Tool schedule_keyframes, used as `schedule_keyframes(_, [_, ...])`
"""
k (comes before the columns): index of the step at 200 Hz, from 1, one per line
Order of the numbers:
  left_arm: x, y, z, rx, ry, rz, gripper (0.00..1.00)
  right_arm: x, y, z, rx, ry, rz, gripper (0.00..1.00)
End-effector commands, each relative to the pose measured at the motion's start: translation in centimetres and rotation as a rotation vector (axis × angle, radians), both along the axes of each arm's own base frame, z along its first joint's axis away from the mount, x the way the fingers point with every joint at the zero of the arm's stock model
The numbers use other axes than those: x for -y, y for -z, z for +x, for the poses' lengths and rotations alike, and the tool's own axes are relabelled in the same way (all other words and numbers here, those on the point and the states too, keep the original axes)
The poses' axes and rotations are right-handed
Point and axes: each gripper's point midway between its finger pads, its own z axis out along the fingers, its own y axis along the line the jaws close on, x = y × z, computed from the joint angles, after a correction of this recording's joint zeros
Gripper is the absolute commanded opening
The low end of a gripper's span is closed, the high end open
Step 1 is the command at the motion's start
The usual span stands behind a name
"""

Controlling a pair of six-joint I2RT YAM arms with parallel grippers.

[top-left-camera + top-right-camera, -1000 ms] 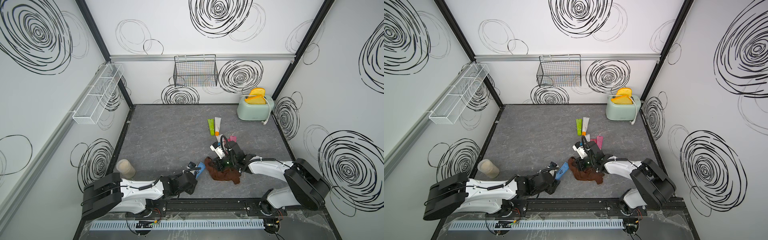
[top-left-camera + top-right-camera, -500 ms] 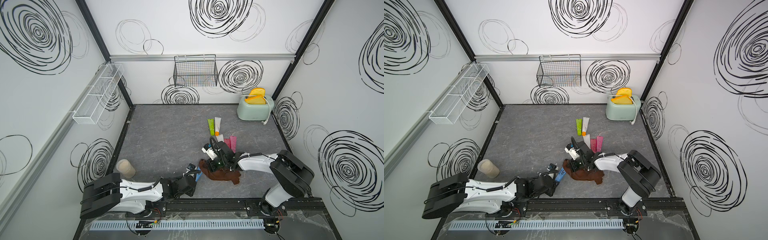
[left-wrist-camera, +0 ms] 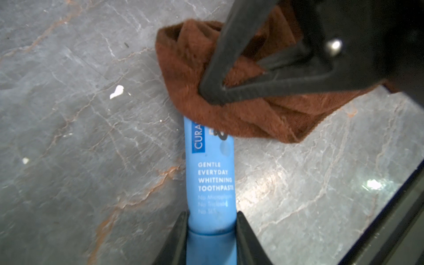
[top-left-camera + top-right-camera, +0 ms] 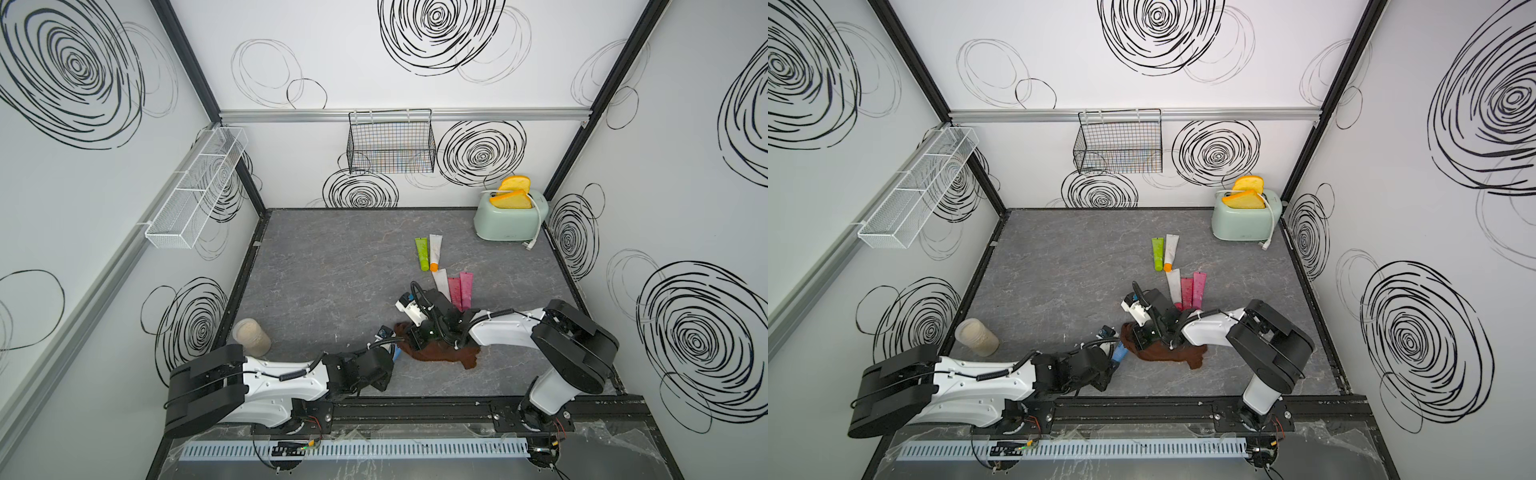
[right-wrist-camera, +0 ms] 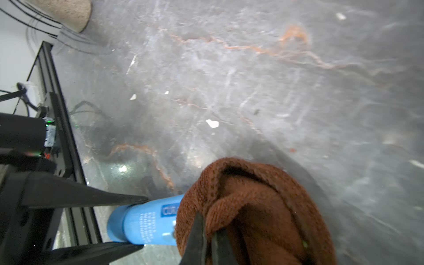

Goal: Wipe the surface of the toothpaste tube
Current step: Wipe the dirt from the toothpaste tube.

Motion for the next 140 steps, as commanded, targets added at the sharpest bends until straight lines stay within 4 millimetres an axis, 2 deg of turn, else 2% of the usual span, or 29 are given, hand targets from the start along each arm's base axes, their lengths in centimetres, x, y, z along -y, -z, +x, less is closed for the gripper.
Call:
schedule_keyframes(1, [-0.4,0.2,1.4,0.045,-0.024,0.030,0.00,0.0,1.8,-4.7,-0.146,-0.107,-0.012,0.00])
schedule_keyframes(24, [-0.3,0.0,1.3,0.047,-0.020,0.014,0.00,1.0,2.3,-3.5,-0.129,-0.066,-0.047,0.00])
schedule_keyframes(60, [-0.3,0.0,1.2,0.048,-0.015,0.013,0.00,5.6,3.6,2.2,-0.080,0.115,-0.158,0.00])
schedule_keyframes(75, [-0.2,0.1,1.2,0.046,-0.009,0.019,0.00,6.2,3.7,3.0,-0.078,0.130,-0.169,0.00])
schedule_keyframes(101, [-0.1,0.2,1.2,0.046,-0.005,0.026,0.00,4.3,3.1,1.3,-0.097,0.060,-0.114,0.00])
schedule_keyframes(140, [0.1,0.1,1.2,0.046,0.006,0.017,0.00,1.2,2.1,-3.8,-0.146,-0.063,-0.035,0.00])
